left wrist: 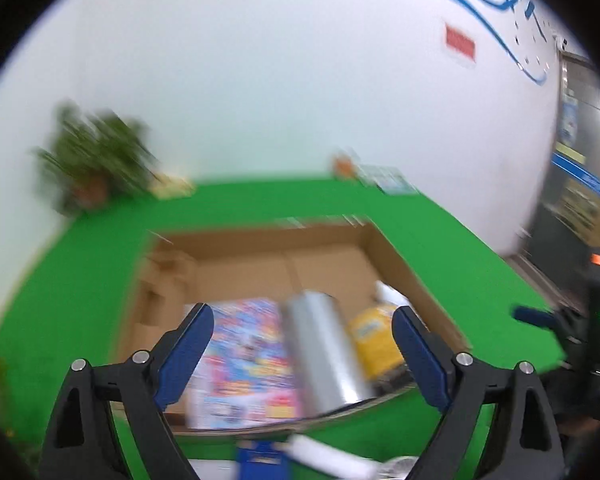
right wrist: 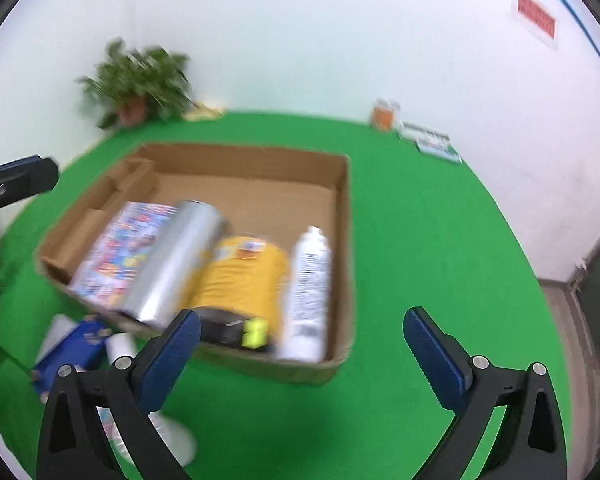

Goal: Organize rigid objects
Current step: 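Move the right gripper to the white handheld fan and grasp its head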

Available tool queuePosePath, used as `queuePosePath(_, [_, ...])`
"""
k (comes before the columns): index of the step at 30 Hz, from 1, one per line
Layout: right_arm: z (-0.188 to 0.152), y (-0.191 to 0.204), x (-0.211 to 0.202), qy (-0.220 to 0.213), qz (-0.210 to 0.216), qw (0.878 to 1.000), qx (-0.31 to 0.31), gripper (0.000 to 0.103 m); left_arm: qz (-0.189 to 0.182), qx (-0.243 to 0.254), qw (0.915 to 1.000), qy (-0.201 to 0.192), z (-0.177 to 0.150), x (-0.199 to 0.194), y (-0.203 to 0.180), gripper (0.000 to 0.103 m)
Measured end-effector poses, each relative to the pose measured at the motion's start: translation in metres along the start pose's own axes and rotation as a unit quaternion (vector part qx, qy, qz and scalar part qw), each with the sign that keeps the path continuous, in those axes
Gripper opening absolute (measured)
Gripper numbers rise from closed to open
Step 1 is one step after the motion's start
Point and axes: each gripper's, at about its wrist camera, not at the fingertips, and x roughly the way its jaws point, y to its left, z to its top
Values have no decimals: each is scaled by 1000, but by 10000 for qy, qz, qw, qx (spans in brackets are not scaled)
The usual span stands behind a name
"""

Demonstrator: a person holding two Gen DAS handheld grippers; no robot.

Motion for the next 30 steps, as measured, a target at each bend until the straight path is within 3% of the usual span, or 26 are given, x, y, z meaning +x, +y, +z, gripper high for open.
queuePosePath(5, [-31, 45, -43, -417, 265, 9988, 15, 102, 338, -226, 9990, -165, -25, -47, 25, 91])
queuePosePath(9, [-58, 75, -61, -458, 334, 9982, -209, 102, 447, -403, 9982, 67, -47, -71, 36, 91])
queuePosePath(13, [-79, 96, -66, -418, 457, 9979, -209, 102, 266, -601, 9978, 78, -67, -84, 39, 88])
queuePosePath(15, [-90, 103, -69, -391, 464, 9979, -239, 102, 43, -608, 9981, 116, -78, -88, 39, 60])
queuePosePath(16, [-94, 107, -68, -373, 459, 9979, -275, 102, -28, -540, 9984, 184, -82, -86, 37, 39])
queuePosePath(17, [-98, 108, -68, -359, 450, 9979, -296, 102, -27, -461, 9986, 255, -86, -85, 34, 30])
queuePosePath(19, [-106, 112, -65, -335, 466, 9978, -336, 102, -2, -425, 9989, 220, -95, -84, 31, 30])
queuePosePath(21, [-112, 115, -65, -342, 481, 9974, -416, 102, 6, -454, 9989, 59, -100, -86, 30, 45])
queuePosePath(22, [-114, 117, -65, -341, 467, 9971, -493, 102, 47, -438, 9990, 92, -103, -84, 29, 81])
queuePosePath(23, [-116, 117, -64, -339, 456, 9969, -544, 102, 85, -461, 9988, 126, -105, -84, 29, 102])
queuePosePath(25, [-119, 116, -62, -330, 464, 9967, -585, 102, 45, -634, 9979, 84, -111, -83, 34, 103])
queuePosePath(30, [-130, 95, -53, -368, 193, 9969, -672, 102, -113, -931, 9933, 672, -126, -64, 49, 103])
